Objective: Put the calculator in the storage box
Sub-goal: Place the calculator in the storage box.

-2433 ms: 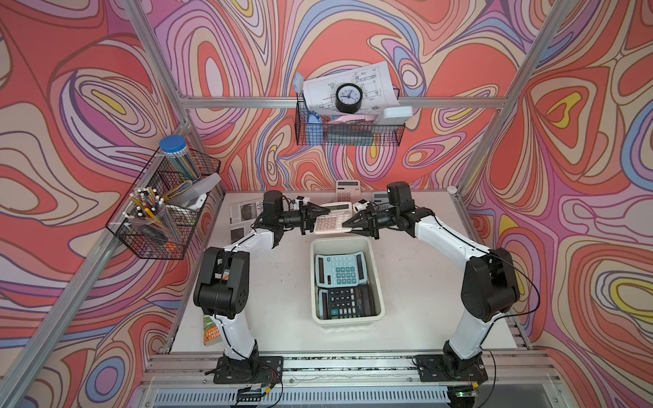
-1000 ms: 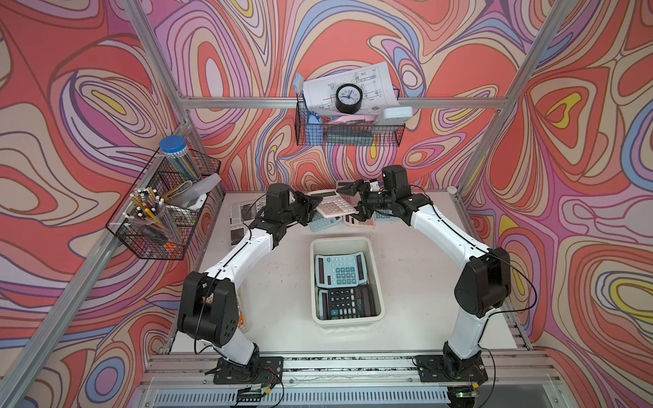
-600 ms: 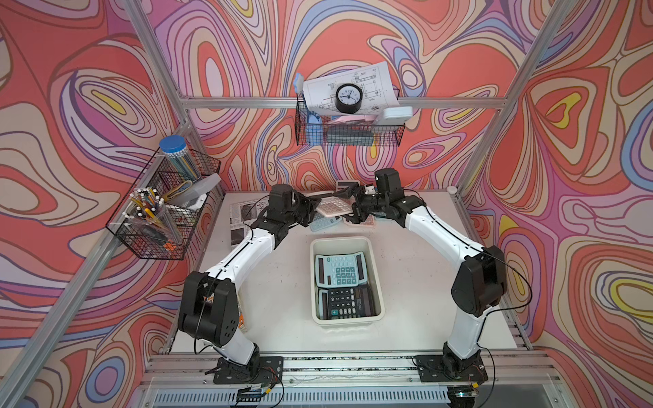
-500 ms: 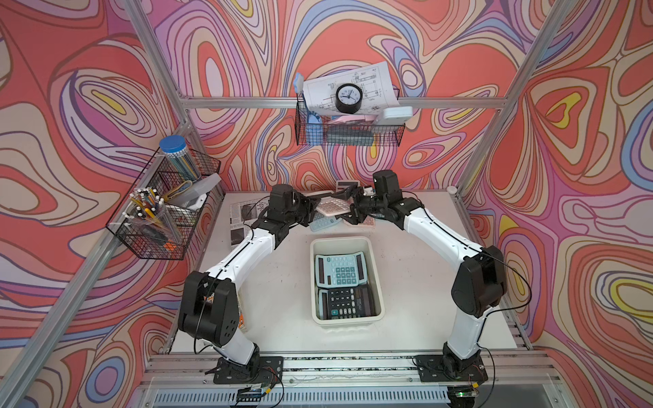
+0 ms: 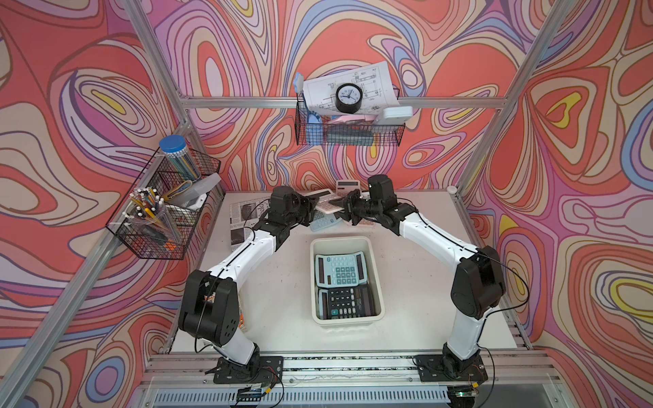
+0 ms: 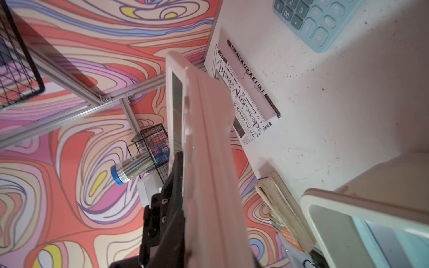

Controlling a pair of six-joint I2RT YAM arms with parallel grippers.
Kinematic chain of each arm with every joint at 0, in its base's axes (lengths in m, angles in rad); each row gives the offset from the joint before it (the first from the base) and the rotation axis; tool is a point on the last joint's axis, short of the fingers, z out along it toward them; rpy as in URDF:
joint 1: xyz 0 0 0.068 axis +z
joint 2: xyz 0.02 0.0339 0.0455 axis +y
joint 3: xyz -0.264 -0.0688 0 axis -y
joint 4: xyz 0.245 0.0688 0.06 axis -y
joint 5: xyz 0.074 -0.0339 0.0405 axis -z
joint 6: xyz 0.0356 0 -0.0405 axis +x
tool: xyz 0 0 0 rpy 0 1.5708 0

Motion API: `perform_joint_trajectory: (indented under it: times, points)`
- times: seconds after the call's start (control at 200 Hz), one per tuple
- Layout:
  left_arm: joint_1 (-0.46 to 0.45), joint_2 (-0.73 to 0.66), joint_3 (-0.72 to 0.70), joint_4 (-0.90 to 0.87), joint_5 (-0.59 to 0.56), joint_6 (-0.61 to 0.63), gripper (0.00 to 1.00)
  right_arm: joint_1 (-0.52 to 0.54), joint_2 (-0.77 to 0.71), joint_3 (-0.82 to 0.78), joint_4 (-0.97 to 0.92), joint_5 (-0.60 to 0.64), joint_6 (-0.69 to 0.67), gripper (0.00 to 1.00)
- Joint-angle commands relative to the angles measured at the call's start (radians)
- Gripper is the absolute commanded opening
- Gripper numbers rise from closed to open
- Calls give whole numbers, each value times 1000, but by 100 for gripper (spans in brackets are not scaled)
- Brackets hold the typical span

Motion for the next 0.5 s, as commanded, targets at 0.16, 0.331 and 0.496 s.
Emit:
perform_joint_trajectory:
  times: [0.16, 0.331, 0.496]
  points:
    - [-17, -29, 6, -33, 22, 51, 46, 5, -27, 3, 0, 11, -45, 0]
    - [2, -40, 42, -161, 80, 120, 79, -34, -63, -30, -46, -42, -142, 0]
    - [69, -92, 43, -314, 138, 225, 99, -103, -129, -100, -40, -125, -215, 0]
